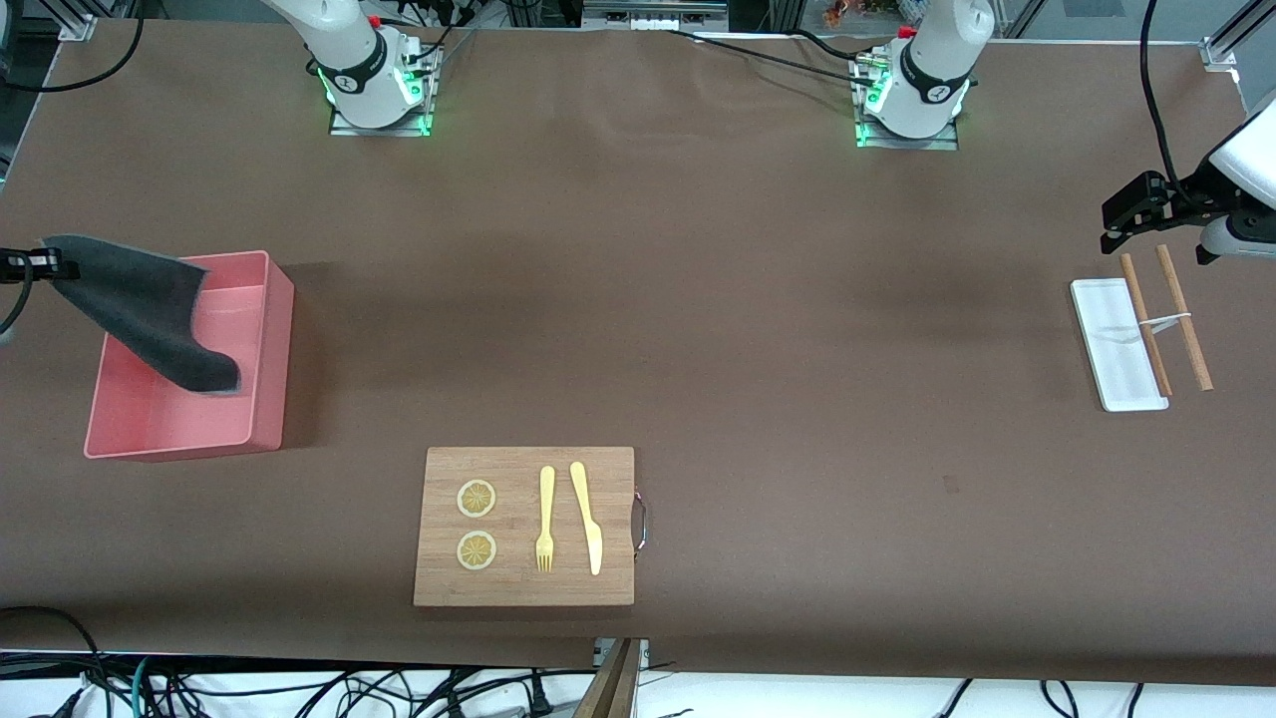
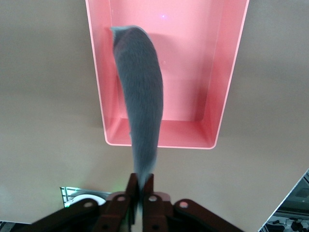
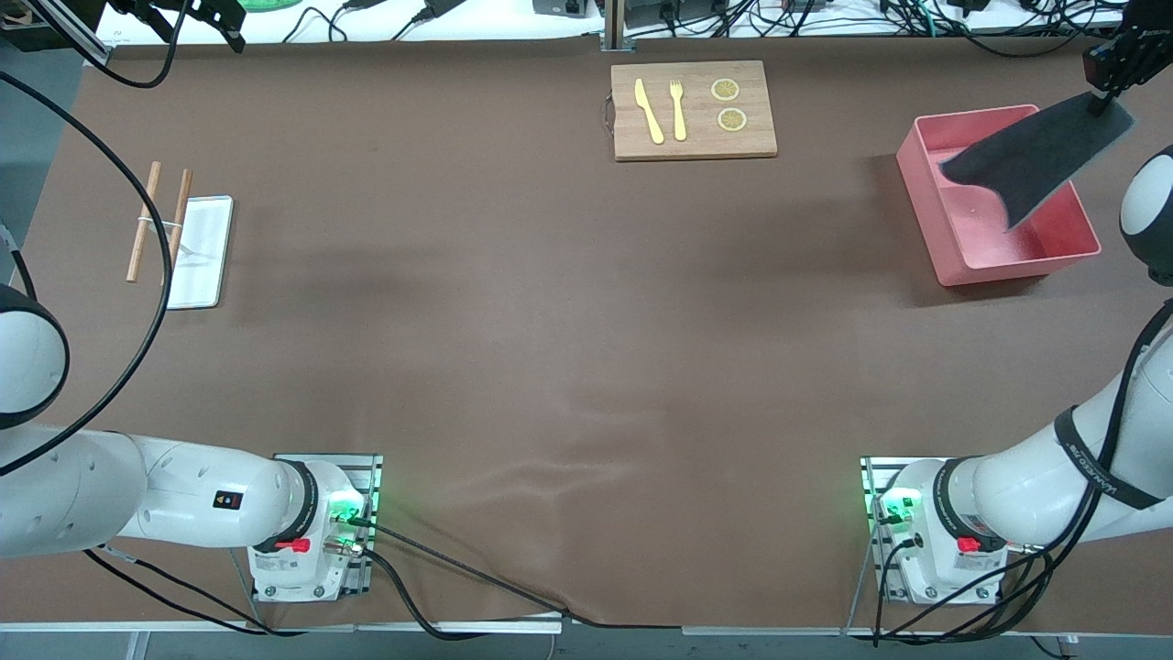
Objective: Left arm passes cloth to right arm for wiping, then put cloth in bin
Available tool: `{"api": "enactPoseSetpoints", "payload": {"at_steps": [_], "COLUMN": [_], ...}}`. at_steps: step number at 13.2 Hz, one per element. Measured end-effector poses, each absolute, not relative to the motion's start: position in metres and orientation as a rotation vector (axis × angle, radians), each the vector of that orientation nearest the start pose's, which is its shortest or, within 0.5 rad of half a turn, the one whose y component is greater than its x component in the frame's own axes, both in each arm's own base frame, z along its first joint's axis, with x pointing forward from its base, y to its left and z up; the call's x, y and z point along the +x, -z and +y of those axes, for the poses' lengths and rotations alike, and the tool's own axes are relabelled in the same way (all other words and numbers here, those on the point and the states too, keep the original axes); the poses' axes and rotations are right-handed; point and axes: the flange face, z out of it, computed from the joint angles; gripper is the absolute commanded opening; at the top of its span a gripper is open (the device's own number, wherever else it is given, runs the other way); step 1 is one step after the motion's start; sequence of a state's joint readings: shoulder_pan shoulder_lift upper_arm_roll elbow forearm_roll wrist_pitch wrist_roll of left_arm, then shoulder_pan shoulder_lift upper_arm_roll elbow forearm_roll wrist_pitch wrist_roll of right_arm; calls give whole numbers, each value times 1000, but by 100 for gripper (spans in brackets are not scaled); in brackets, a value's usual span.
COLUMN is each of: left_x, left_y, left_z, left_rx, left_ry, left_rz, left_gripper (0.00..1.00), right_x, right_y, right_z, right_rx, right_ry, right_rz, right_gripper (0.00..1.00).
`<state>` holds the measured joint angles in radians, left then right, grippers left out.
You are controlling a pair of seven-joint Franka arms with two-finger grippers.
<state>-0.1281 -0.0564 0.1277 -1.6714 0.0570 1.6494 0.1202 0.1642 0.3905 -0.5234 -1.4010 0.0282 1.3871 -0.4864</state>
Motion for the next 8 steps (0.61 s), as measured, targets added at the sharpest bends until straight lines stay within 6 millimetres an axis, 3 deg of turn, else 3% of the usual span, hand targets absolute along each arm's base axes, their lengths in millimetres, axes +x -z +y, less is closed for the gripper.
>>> {"api": "enactPoseSetpoints", "payload": {"at_steps": [5, 8], "left_x": [544, 544], "left_y": [-615, -615], "left_z": [7, 8], "left_rx": [-3084, -3084], "left_ry": [48, 48], "left_rz": [192, 189], "left_gripper": [100, 100], "right_x": [601, 605], "right_y": [-491, -511], "right_z": [-162, -128], "right_rx": [-3064, -3073], "right_ry": [-550, -491], "right_rz": [-196, -254], "right_gripper": [100, 100]}}
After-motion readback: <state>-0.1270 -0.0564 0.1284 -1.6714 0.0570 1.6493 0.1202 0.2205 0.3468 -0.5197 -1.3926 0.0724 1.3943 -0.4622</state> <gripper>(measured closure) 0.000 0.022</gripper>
